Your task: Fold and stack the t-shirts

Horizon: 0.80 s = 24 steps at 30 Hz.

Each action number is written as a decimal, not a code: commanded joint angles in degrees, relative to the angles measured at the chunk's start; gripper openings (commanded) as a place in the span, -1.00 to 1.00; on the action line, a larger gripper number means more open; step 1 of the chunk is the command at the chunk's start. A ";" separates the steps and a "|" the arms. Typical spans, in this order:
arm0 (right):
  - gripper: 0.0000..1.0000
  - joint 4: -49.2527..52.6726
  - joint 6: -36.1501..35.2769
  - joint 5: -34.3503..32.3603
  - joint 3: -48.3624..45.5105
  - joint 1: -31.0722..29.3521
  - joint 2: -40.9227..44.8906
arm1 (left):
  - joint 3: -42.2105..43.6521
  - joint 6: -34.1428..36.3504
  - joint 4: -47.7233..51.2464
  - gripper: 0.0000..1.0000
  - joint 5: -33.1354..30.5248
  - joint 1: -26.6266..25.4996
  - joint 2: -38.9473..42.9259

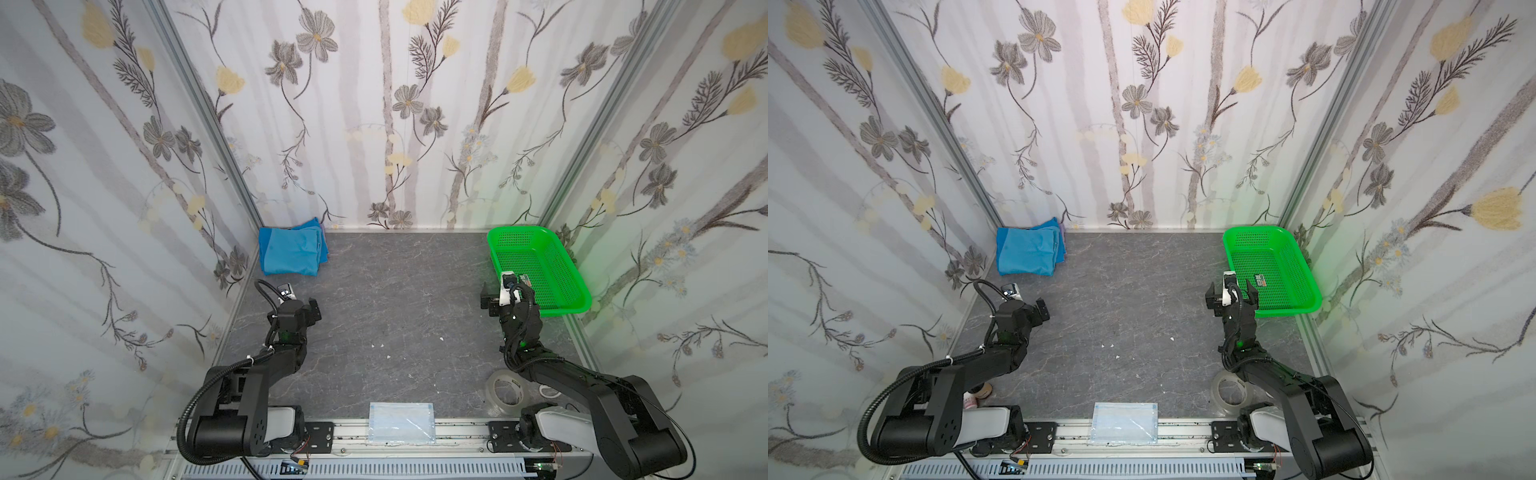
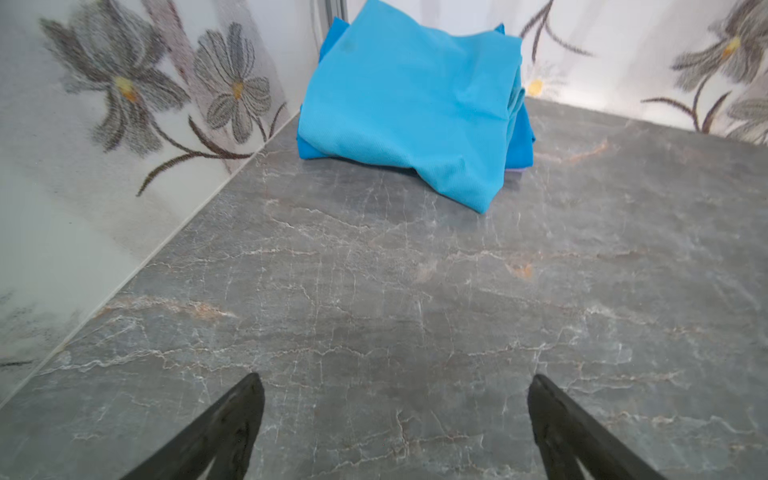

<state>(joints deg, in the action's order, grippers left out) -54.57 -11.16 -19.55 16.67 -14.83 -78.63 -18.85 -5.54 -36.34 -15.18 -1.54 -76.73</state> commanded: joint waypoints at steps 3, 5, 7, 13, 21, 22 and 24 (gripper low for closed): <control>1.00 -14.03 2.14 1.73 -5.02 2.12 -1.30 | 0.97 2.77 -18.33 1.00 5.97 0.81 -6.49; 1.00 -18.00 2.89 1.79 -6.71 2.86 -2.41 | 1.14 3.50 -23.99 1.00 9.22 1.27 -12.51; 1.00 -18.69 3.59 1.82 -7.00 3.50 -2.52 | 0.23 3.69 -21.05 0.99 10.28 1.34 -12.23; 1.00 -18.19 9.01 0.75 -6.46 7.36 -2.98 | -3.23 3.58 -15.32 1.00 8.93 1.19 -12.74; 1.00 -24.00 15.14 4.06 -8.10 13.06 -6.88 | -3.37 4.20 -15.85 1.00 8.26 0.66 -13.00; 1.00 -26.36 15.18 3.37 -8.33 13.06 -8.04 | -3.26 4.20 -16.30 1.00 8.16 0.58 -13.17; 1.00 -23.79 15.65 2.52 -7.74 13.07 -7.40 | -3.37 4.16 -16.01 1.00 8.24 0.59 -12.97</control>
<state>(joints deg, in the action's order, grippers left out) -77.03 2.55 -16.25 8.14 -1.85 -86.08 -21.76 -1.89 -51.96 -6.85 -0.93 -89.69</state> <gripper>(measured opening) 0.998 0.997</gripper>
